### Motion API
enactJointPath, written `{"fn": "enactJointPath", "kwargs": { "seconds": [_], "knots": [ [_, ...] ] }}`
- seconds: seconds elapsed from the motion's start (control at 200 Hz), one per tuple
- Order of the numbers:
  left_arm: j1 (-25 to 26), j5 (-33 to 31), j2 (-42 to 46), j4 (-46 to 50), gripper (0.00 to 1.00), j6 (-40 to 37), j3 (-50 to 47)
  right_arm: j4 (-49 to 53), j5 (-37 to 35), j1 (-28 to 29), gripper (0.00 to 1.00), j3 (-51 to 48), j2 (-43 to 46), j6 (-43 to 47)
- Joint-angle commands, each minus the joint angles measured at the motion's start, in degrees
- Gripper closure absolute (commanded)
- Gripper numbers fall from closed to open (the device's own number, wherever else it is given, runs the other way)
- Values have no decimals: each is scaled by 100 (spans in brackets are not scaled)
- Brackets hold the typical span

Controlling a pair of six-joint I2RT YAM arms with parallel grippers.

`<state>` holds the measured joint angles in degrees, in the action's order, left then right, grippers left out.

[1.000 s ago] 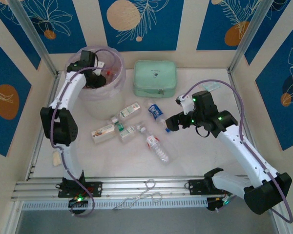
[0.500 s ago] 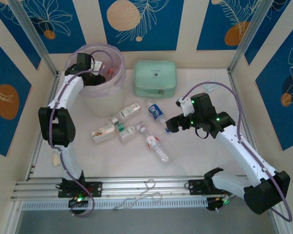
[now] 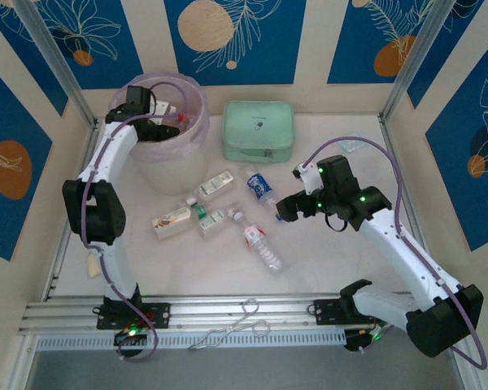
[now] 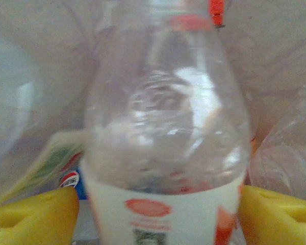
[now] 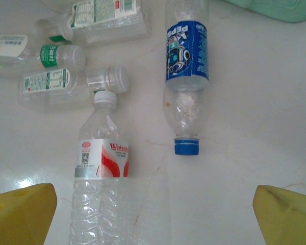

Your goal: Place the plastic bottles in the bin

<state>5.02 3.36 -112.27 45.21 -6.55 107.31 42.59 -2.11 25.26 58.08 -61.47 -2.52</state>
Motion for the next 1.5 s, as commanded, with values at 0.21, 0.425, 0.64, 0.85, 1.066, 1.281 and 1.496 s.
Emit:
{"fn": "enactJointPath", "kwargs": {
  "seconds": [0.21,0.425,0.64,0.85,1.066,1.281,1.496],
  "knots": [
    [-71,-212,517,685,6,52,945,1387,-1133,1133,1,425,-470,82],
    [-71,-236,706,994,1,169,1576,1850,-1197,1961,1,475,-1034,-997],
    [-71,-316,1279,933,1,344,1458,1816,-1452,2860,1,357,-1748,-1572],
    [-46,-118,2448,608,1,902,501,1638,-1470,3051,0,282,-2221,-2137],
    [517,284,3816,-228,1,1811,-1041,1288,-1666,3258,0,104,-2527,-2446],
    [1279,128,4254,-309,1,1937,-1505,667,-1969,3416,1,-374,-2669,-2826],
    [1503,977,4532,-881,1,2475,-2065,202,-2222,3591,3,-679,-2835,-3170]
  ]
}}
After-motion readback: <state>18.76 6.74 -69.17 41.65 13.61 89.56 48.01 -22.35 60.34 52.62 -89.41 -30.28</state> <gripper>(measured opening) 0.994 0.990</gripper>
